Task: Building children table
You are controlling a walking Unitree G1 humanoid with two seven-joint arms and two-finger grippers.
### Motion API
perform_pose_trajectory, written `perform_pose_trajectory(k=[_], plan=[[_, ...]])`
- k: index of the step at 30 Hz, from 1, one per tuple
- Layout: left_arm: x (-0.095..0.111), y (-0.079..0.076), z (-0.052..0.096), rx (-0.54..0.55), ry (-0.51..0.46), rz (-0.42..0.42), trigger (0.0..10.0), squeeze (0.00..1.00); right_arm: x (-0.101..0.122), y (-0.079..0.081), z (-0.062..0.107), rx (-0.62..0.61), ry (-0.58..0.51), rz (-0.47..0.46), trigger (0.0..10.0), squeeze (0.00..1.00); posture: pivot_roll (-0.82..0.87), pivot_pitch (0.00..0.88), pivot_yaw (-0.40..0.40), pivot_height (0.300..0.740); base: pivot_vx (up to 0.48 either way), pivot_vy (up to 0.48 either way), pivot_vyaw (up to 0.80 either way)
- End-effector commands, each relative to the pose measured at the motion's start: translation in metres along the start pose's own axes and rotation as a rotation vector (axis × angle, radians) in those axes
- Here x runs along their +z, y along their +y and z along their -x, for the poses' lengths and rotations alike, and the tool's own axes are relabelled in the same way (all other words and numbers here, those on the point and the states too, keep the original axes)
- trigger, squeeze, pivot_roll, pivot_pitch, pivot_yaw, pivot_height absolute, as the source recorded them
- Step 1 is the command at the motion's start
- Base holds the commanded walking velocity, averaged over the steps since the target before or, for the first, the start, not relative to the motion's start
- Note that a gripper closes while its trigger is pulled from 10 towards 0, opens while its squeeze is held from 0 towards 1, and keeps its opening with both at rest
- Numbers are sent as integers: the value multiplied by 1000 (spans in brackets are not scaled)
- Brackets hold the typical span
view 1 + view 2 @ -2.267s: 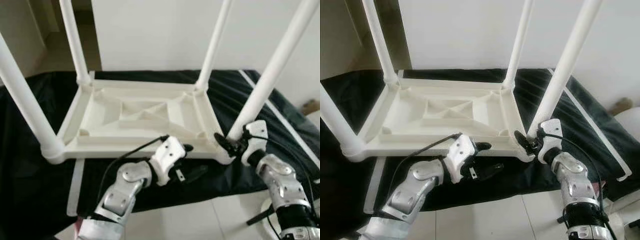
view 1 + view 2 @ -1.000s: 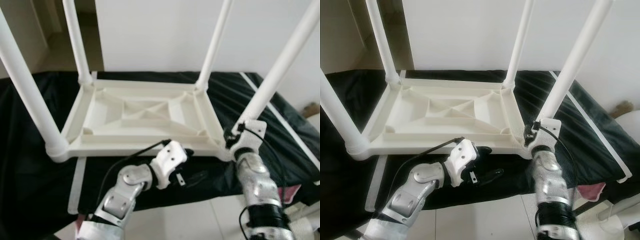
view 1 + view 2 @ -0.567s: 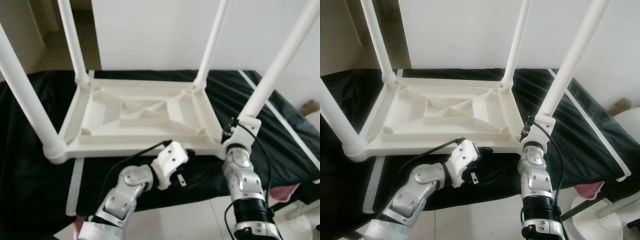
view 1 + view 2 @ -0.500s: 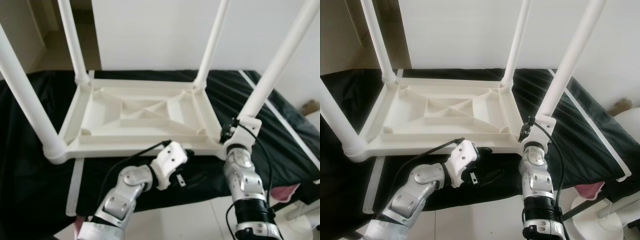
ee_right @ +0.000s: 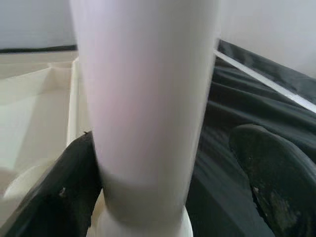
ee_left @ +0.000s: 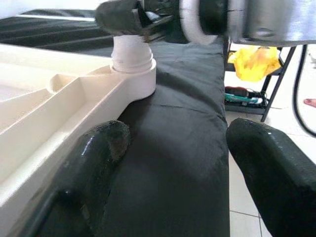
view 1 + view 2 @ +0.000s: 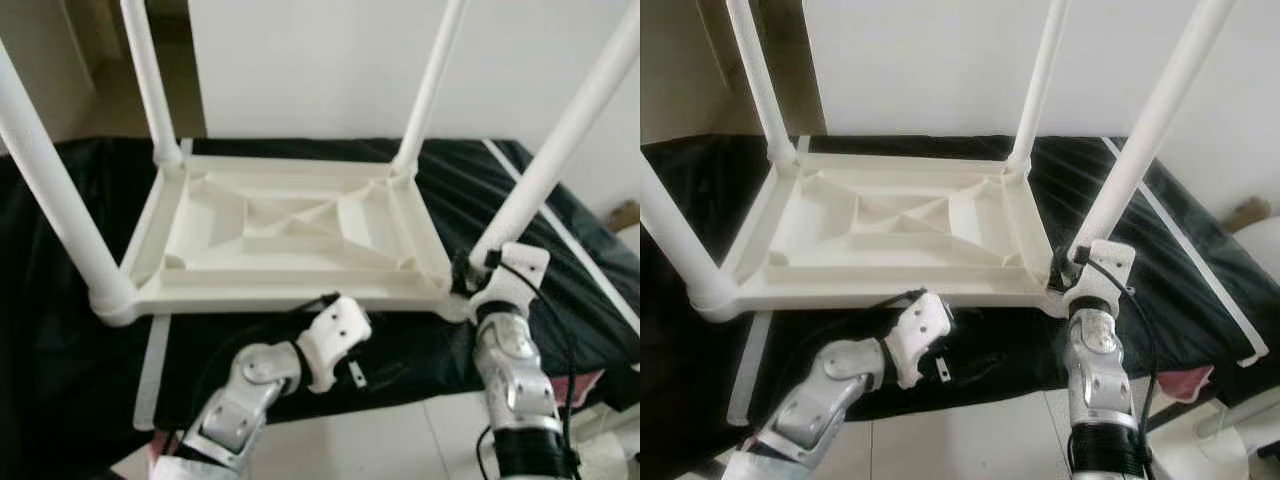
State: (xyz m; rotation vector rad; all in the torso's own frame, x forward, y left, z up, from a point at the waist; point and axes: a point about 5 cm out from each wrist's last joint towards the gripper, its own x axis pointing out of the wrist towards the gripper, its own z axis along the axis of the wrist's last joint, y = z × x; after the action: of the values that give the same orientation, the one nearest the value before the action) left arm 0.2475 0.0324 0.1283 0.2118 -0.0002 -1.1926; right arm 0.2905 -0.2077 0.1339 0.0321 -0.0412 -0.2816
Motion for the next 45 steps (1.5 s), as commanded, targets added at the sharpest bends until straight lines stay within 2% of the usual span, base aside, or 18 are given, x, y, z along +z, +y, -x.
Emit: perform_pose_trajectory(k=[1,4,9,11,12,13,14,18,19,24,29,31,32,33,36,39,42,45], plan=[[-2,-1,2,12,13,15,10000,0,-2,-2,5,27,2,4,10000,0,80,0,-79,740,0,0,0],[-3,-3,6,12,19,23,10000,0,-8,-4,11,66,31,-12,10000,0,78,0,-73,740,0,0,0],[-3,-5,7,7,21,29,10000,0,-9,-11,9,68,37,-13,10000,0,76,0,-66,740,0,0,0],[-4,-5,8,7,27,28,10000,0,-8,-19,6,77,36,-2,10000,0,78,0,-63,740,0,0,0],[-5,-3,11,15,38,25,10000,0,-4,-35,0,82,32,36,10000,0,80,0,-62,740,0,0,0],[-5,-3,11,15,38,25,10000,0,-4,-35,0,82,32,36,10000,0,80,0,-62,740,0,0,0],[-6,0,13,25,47,21,10000,0,1,-49,-5,67,23,64,10000,0,83,0,-64,740,0,0,0],[-7,2,16,37,55,21,10000,0,6,-64,-10,37,12,88,10000,0,87,0,-68,740,0,0,0],[-7,3,17,44,57,22,10000,0,9,-75,-13,9,7,99,10000,0,89,0,-69,740,0,0,0],[-8,3,21,52,64,28,10000,0,12,-85,-15,-4,-5,123,10000,0,96,0,-75,740,0,0,0],[-14,0,37,8,105,63,10000,0,5,-61,-11,84,-2,101,10000,0,95,0,-75,740,0,0,0],[-16,-1,43,-9,128,44,10000,0,3,-51,-9,122,3,66,10000,0,99,0,-77,740,0,0,0],[-17,2,48,-3,139,47,10000,0,-1,-41,-7,167,10,55,10000,0,101,0,-77,740,0,0,0],[-17,2,48,-3,139,47,10000,0,-1,-41,-7,167,10,55,10000,0,101,0,-77,740,0,0,0],[-17,8,60,11,168,37,10000,0,-8,-22,-4,242,31,41,10000,0,109,0,-76,740,0,0,0],[-17,8,60,11,168,37,10000,0,-8,-22,-4,242,31,41,10000,0,109,0,-76,740,0,0,0],[-22,38,92,132,257,-4,10000,0,-22,4,3,341,88,31,10000,0,118,0,-78,740,0,0,0],[-24,50,105,184,288,-8,10000,0,-27,12,6,384,111,36,10000,0,120,0,-79,740,0,0,0]])
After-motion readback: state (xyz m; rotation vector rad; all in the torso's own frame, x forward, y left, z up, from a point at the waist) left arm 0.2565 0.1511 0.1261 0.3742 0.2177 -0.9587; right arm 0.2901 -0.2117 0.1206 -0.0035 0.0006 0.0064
